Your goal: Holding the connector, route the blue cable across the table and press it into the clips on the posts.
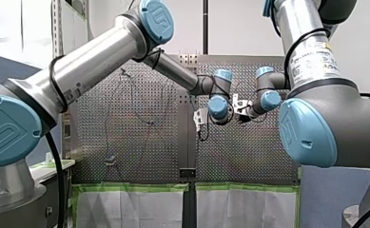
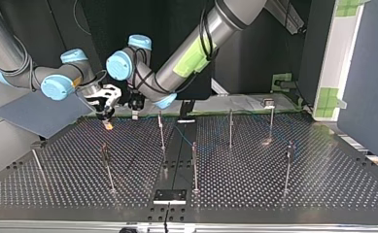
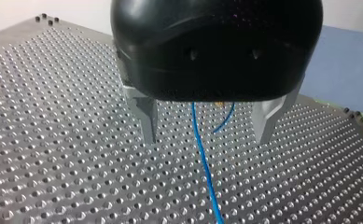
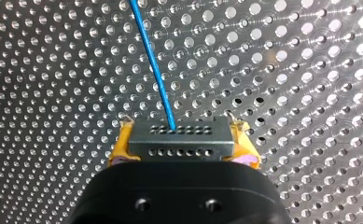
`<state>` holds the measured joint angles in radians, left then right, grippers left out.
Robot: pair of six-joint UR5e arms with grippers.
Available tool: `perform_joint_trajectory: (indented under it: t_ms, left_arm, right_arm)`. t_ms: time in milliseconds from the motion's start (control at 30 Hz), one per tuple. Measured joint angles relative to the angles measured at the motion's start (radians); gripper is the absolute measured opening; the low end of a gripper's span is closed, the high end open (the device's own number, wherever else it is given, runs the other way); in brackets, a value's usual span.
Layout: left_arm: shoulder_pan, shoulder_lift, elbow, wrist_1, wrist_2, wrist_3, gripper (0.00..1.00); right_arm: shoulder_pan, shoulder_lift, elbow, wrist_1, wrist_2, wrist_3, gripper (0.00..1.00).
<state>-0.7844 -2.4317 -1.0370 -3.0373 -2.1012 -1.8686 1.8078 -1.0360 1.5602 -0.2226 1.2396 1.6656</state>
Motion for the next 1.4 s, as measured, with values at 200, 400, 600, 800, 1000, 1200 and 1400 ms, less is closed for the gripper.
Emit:
perform_joint_trajectory:
  t_ms: [200, 400, 600, 800, 1000, 1200, 1400]
  left_arm:
    - [0.026, -0.017, 0.037, 0.01, 0.003, -0.004, 1.0]
    - [0.036, -0.021, 0.042, 0.018, 0.016, -0.01, 1.0]
    - [0.029, -0.054, 0.071, -0.007, 0.037, -0.022, 1.0]
    - [0.027, -0.108, 0.121, -0.026, 0.025, -0.038, 1.0]
    - [0.025, -0.121, 0.13, -0.027, 0.0, -0.038, 0.74]
    - [0.012, -0.121, 0.132, -0.029, -0.02, -0.039, 0.16]
    - [-0.005, -0.119, 0.138, -0.029, -0.059, -0.041, 0.0]
  right_arm:
    - [0.0, 0.0, 0.0, 0.0, 0.0, 0.0, 0.0]
    - [-0.001, 0.0, -0.001, 0.0, 0.0, -0.001, 0.0]
    - [-0.001, -0.001, -0.001, 0.0, -0.008, -0.001, 0.0]
    - [-0.001, -0.002, -0.001, 0.0, -0.013, -0.001, 0.0]
    - [-0.002, -0.002, -0.001, -0.001, -0.014, 0.0, 0.0]
    - [-0.002, -0.003, -0.001, -0.002, -0.014, 0.0, 0.0]
    - [-0.001, -0.013, -0.007, 0.002, -0.015, -0.001, 0.0]
